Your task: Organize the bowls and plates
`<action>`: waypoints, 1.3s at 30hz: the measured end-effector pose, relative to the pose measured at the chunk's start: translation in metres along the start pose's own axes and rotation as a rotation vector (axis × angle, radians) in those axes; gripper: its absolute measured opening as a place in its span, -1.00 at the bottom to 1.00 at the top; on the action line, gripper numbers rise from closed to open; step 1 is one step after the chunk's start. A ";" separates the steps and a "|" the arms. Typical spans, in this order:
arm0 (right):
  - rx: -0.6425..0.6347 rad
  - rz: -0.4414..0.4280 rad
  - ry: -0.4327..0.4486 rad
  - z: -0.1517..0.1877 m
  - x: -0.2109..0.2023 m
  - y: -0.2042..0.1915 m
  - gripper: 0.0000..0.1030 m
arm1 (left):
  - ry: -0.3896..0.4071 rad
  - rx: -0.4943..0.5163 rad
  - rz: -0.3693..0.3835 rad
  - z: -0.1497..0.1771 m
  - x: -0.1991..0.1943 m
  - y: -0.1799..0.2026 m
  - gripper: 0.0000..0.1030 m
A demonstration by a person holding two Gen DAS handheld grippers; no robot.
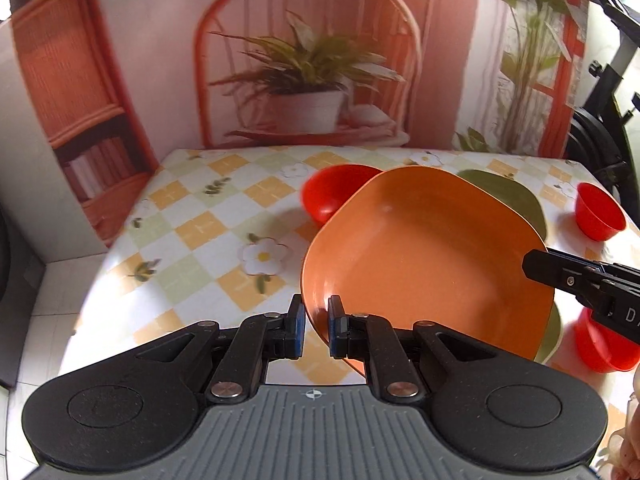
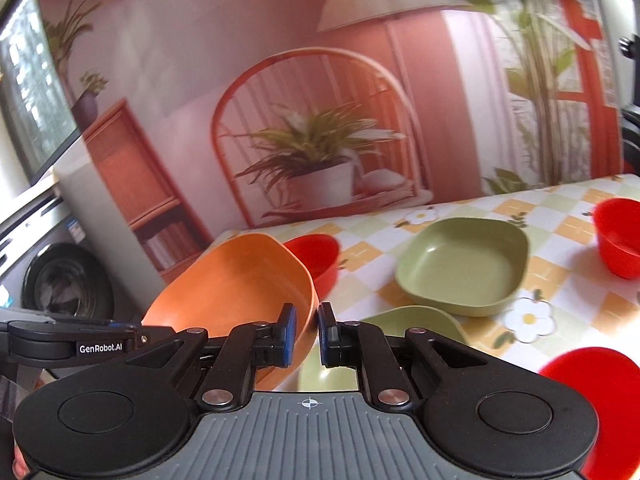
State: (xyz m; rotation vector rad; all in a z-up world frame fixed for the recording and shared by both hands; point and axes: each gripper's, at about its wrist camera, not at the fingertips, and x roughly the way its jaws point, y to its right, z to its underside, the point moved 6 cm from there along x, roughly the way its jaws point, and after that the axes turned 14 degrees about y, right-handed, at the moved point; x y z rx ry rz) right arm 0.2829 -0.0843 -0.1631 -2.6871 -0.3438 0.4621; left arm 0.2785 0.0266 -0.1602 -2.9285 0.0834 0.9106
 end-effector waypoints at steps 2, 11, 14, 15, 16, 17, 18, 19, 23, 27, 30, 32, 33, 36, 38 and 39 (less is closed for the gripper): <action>0.028 0.020 0.018 -0.003 -0.004 0.013 -0.78 | -0.007 0.012 0.020 -0.005 0.006 0.012 -0.76; 0.076 0.093 0.044 -0.005 -0.016 0.058 -0.78 | -0.007 0.122 0.056 -0.015 0.029 0.061 -0.74; 0.078 0.096 0.041 -0.002 -0.021 0.067 -0.78 | -0.014 0.120 0.071 -0.014 0.034 0.067 -0.74; 0.079 0.098 0.037 0.000 -0.022 0.070 -0.78 | -0.018 0.123 0.075 -0.013 0.036 0.070 -0.74; 0.082 0.102 0.031 0.001 -0.023 0.073 -0.78 | -0.021 0.126 0.079 -0.011 0.037 0.072 -0.74; 0.084 0.107 0.026 0.002 -0.023 0.075 -0.78 | -0.025 0.132 0.082 -0.010 0.039 0.075 -0.74; 0.084 0.114 0.020 0.003 -0.024 0.077 -0.78 | -0.028 0.141 0.086 -0.008 0.040 0.078 -0.74; 0.079 0.122 0.013 0.005 -0.025 0.078 -0.78 | -0.031 0.149 0.089 -0.007 0.043 0.081 -0.74; 0.037 0.136 -0.014 0.013 -0.029 0.077 -0.76 | -0.049 0.172 0.094 -0.003 0.055 0.087 -0.70; 0.020 0.138 -0.041 0.024 -0.028 0.076 -0.75 | -0.091 0.179 0.109 0.004 0.070 0.087 -0.68; 0.029 0.138 -0.057 0.030 -0.024 0.077 -0.75 | -0.098 0.194 0.104 0.007 0.076 0.087 -0.67; 0.022 0.140 -0.071 0.032 -0.022 0.077 -0.75 | -0.098 0.204 0.100 0.007 0.079 0.087 -0.67; 0.020 0.141 -0.077 0.033 -0.021 0.077 -0.75 | -0.099 0.206 0.098 0.007 0.080 0.088 -0.67; 0.016 0.147 -0.087 0.036 -0.020 0.078 -0.75 | -0.105 0.204 0.100 0.009 0.083 0.089 -0.67; 0.015 0.151 -0.093 0.037 -0.019 0.079 -0.75 | -0.111 0.203 0.102 0.011 0.084 0.089 -0.66; 0.014 0.152 -0.095 0.037 -0.018 0.079 -0.75 | -0.114 0.205 0.101 0.012 0.085 0.089 -0.66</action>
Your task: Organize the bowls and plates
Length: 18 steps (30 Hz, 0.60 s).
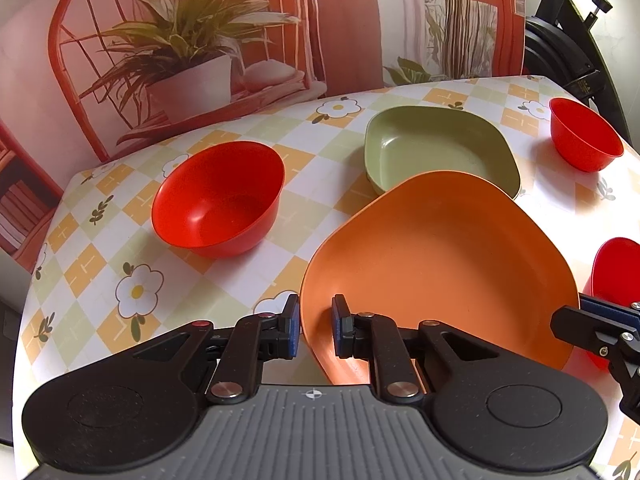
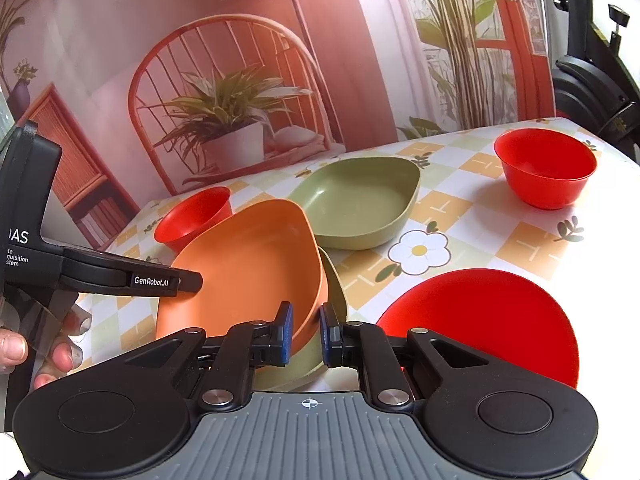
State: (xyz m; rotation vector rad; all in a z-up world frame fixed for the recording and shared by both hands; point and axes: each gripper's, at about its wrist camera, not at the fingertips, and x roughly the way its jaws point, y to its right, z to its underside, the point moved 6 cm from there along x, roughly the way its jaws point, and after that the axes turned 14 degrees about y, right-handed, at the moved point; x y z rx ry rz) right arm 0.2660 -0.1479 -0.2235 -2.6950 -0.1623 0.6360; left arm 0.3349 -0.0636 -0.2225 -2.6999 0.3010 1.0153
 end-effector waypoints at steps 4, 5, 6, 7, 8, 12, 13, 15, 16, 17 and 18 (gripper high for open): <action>-0.012 -0.002 -0.001 0.000 0.000 -0.001 -0.75 | -0.007 0.042 -0.020 0.003 0.003 0.003 -0.67; -0.017 0.000 0.000 0.000 0.001 -0.001 -0.75 | -0.006 0.048 -0.021 0.003 0.003 0.003 -0.67; -0.017 0.003 -0.001 0.000 0.001 -0.001 -0.75 | -0.007 0.053 -0.021 0.003 0.003 0.004 -0.66; -0.014 0.004 -0.004 0.000 0.001 0.000 -0.75 | -0.009 0.054 -0.022 0.003 0.003 0.004 -0.66; -0.011 0.006 -0.008 0.000 0.002 0.001 -0.75 | -0.011 0.054 -0.021 0.003 0.003 0.004 -0.67; -0.014 0.010 -0.003 -0.001 0.001 0.002 -0.72 | -0.010 0.050 -0.022 0.004 0.004 0.003 -0.66; -0.017 0.008 0.000 -0.001 0.000 0.002 -0.69 | -0.011 0.051 -0.026 0.004 0.004 0.003 -0.66; -0.011 0.005 0.004 -0.003 0.000 0.003 -0.66 | -0.011 0.045 -0.032 0.003 0.004 0.001 -0.64; -0.002 0.005 0.005 -0.003 -0.001 0.005 -0.66 | -0.009 0.035 -0.030 0.003 0.003 0.000 -0.64; 0.002 0.009 0.008 -0.004 -0.001 0.007 -0.66 | -0.007 0.027 -0.029 0.003 0.003 -0.001 -0.64; 0.006 0.011 0.014 -0.005 -0.002 0.008 -0.66 | -0.005 0.020 -0.030 0.002 0.002 -0.001 -0.64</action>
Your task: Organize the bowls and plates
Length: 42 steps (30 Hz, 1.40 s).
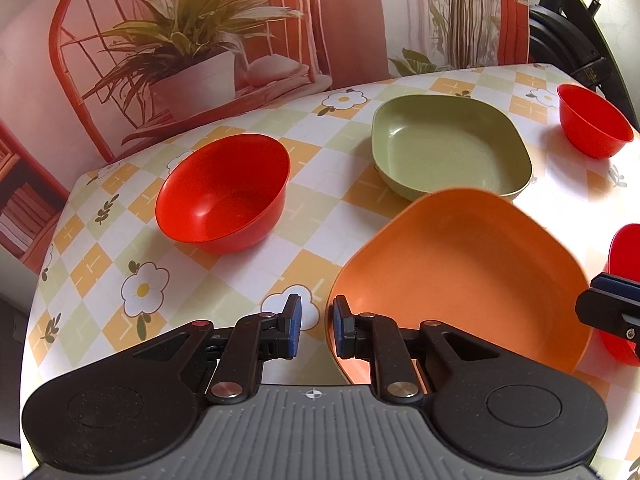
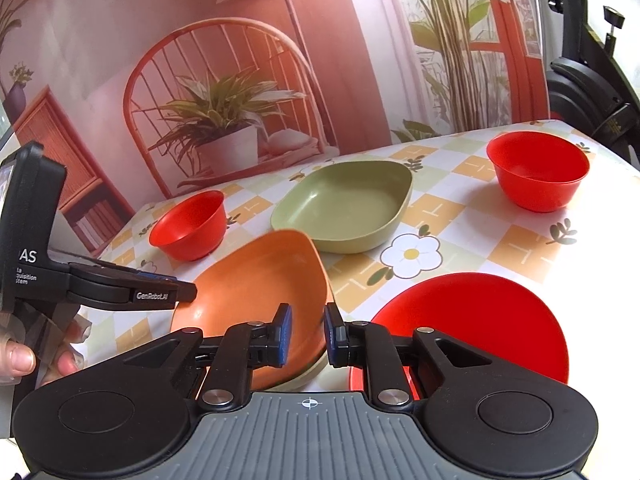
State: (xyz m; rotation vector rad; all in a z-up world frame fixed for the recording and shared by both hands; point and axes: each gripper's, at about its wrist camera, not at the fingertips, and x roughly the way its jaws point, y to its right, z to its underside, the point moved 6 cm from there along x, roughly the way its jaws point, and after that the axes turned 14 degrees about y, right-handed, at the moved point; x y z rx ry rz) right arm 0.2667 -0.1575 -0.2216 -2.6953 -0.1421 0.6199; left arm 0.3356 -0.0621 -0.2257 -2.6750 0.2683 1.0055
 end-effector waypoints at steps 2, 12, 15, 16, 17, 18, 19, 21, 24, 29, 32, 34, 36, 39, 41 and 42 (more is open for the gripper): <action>0.006 0.002 0.018 -0.003 -0.002 0.002 -0.66 | 0.005 -0.008 -0.001 -0.001 -0.001 0.000 -0.64; -0.008 -0.010 -0.014 0.002 0.005 0.000 -0.79 | 0.035 -0.056 0.001 -0.005 -0.006 -0.003 -0.64; -0.002 -0.010 -0.002 0.001 0.003 0.000 -0.78 | 0.041 -0.078 0.000 -0.007 -0.007 -0.005 -0.64; 0.001 -0.011 0.007 -0.001 0.002 0.000 -0.78 | 0.049 -0.096 0.007 -0.009 -0.008 -0.006 -0.64; 0.009 -0.012 0.021 -0.005 0.001 0.001 -0.77 | 0.058 -0.115 0.017 -0.012 -0.010 -0.008 -0.64; 0.021 -0.014 0.040 -0.010 -0.001 0.003 -0.77 | 0.069 -0.136 0.030 -0.015 -0.011 -0.009 -0.64; 0.027 -0.014 0.058 -0.016 -0.002 0.005 -0.77 | 0.081 -0.154 0.039 -0.019 -0.012 -0.010 -0.64; 0.011 0.007 0.101 -0.032 -0.003 0.011 -0.77 | 0.109 -0.177 0.043 -0.028 -0.016 -0.013 -0.64; -0.010 0.045 0.153 -0.057 -0.002 0.024 -0.77 | 0.151 -0.203 0.036 -0.045 -0.019 -0.017 -0.64; 0.011 0.093 0.204 -0.093 0.006 0.049 -0.75 | 0.212 -0.224 0.059 -0.072 -0.015 -0.018 -0.64; 0.019 0.126 0.188 -0.101 0.020 0.062 -0.74 | 0.238 -0.182 0.060 -0.084 -0.009 -0.010 -0.64; 0.044 0.134 0.150 -0.100 0.033 0.069 -0.74 | 0.232 -0.162 0.072 -0.090 0.000 -0.003 -0.64; 0.063 0.137 0.104 -0.097 0.048 0.074 -0.74 | 0.208 -0.157 0.090 -0.092 0.014 0.003 -0.64; 0.062 0.144 0.036 -0.093 0.069 0.080 -0.74 | 0.175 -0.136 0.110 -0.093 0.035 0.009 -0.64; 0.077 0.143 -0.004 -0.095 0.081 0.084 -0.73 | 0.148 -0.127 0.134 -0.094 0.049 0.015 -0.64; 0.087 0.141 -0.021 -0.094 0.087 0.084 -0.73 | 0.130 -0.126 0.150 -0.094 0.056 0.017 -0.64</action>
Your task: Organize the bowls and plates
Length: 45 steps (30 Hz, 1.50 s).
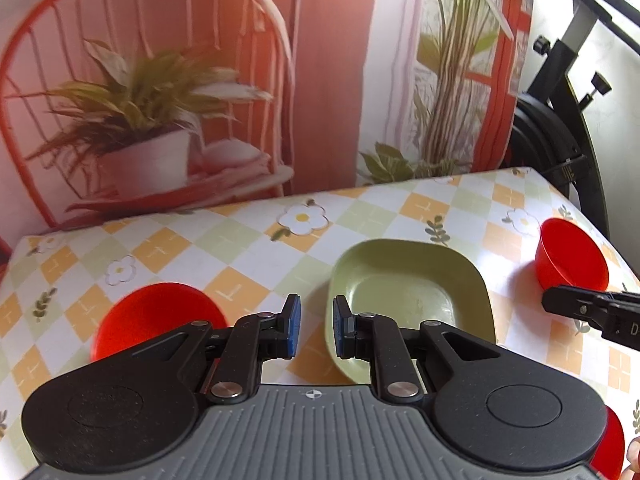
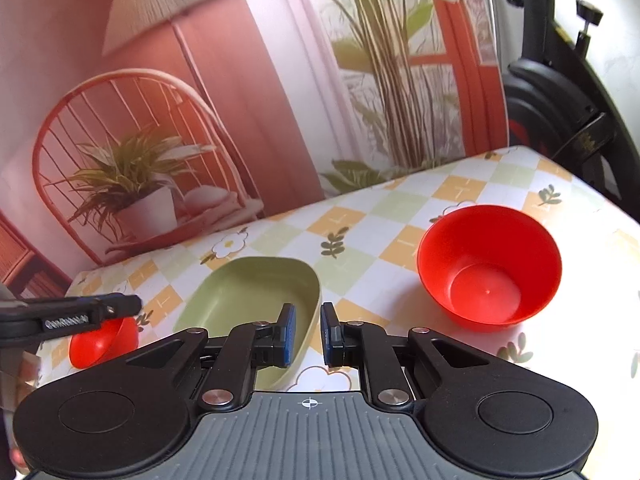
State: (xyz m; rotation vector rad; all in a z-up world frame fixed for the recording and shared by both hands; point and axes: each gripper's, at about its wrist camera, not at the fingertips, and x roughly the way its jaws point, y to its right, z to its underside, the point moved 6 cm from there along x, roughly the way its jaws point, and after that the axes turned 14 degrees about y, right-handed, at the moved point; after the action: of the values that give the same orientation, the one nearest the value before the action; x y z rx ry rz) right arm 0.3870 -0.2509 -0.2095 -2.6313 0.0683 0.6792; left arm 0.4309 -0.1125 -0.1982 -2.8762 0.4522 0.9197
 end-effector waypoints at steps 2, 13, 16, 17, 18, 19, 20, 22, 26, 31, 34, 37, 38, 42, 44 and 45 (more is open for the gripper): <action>0.003 0.001 -0.039 0.001 0.010 -0.002 -0.71 | -0.030 -0.001 0.013 0.004 0.014 0.001 -0.64; 0.175 0.068 -0.199 0.020 0.045 0.012 -0.62 | -0.106 -0.097 0.039 0.018 0.054 -0.010 -0.57; 0.201 0.075 -0.211 0.024 0.049 0.014 -0.62 | -0.110 -0.125 0.055 0.022 0.059 -0.014 -0.39; 0.206 0.076 -0.215 0.025 0.050 0.014 -0.62 | -0.109 -0.137 0.061 0.023 0.061 -0.015 -0.37; 0.206 0.075 -0.218 0.025 0.051 0.014 -0.62 | -0.112 -0.151 0.066 0.025 0.062 -0.017 -0.37; 0.200 0.072 -0.222 0.026 0.052 0.012 -0.62 | -0.118 -0.167 0.074 0.027 0.064 -0.017 -0.37; 0.193 0.072 -0.225 0.026 0.053 0.011 -0.62 | -0.123 -0.182 0.085 0.028 0.065 -0.018 -0.37; 0.188 0.075 -0.233 0.028 0.056 0.009 -0.62 | -0.123 -0.189 0.096 0.030 0.066 -0.017 -0.37; 0.205 0.076 -0.251 0.032 0.061 0.008 -0.63 | -0.123 -0.166 0.116 0.033 0.066 -0.013 -0.42; 0.198 0.082 -0.248 0.034 0.061 0.007 -0.68 | -0.088 -0.110 0.147 0.033 0.054 -0.003 -0.64; 0.204 0.075 -0.219 0.030 0.053 0.007 -0.70 | -0.078 -0.080 0.145 0.033 0.044 0.001 -0.65; 0.175 0.066 -0.173 0.020 0.043 0.004 -0.72 | -0.041 -0.072 0.156 0.027 0.027 0.002 -0.64; 0.162 0.062 -0.159 0.017 0.039 0.002 -0.73 | -0.026 -0.068 0.156 0.024 0.021 0.002 -0.65; 0.104 0.045 -0.109 0.009 0.024 -0.008 -0.73 | 0.037 -0.040 0.145 0.014 -0.004 0.005 -0.65; 0.093 0.035 -0.093 0.007 0.017 -0.012 -0.73 | 0.059 -0.041 0.139 0.010 -0.015 0.005 -0.65; 0.087 0.031 -0.085 0.007 0.012 -0.015 -0.73 | 0.072 -0.046 0.139 0.009 -0.022 0.005 -0.65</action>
State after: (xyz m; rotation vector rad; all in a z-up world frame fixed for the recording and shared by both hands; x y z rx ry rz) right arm 0.3972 -0.2342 -0.2148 -2.5196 0.1113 0.7802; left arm 0.4073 -0.1104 -0.1923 -2.9585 0.6543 0.8584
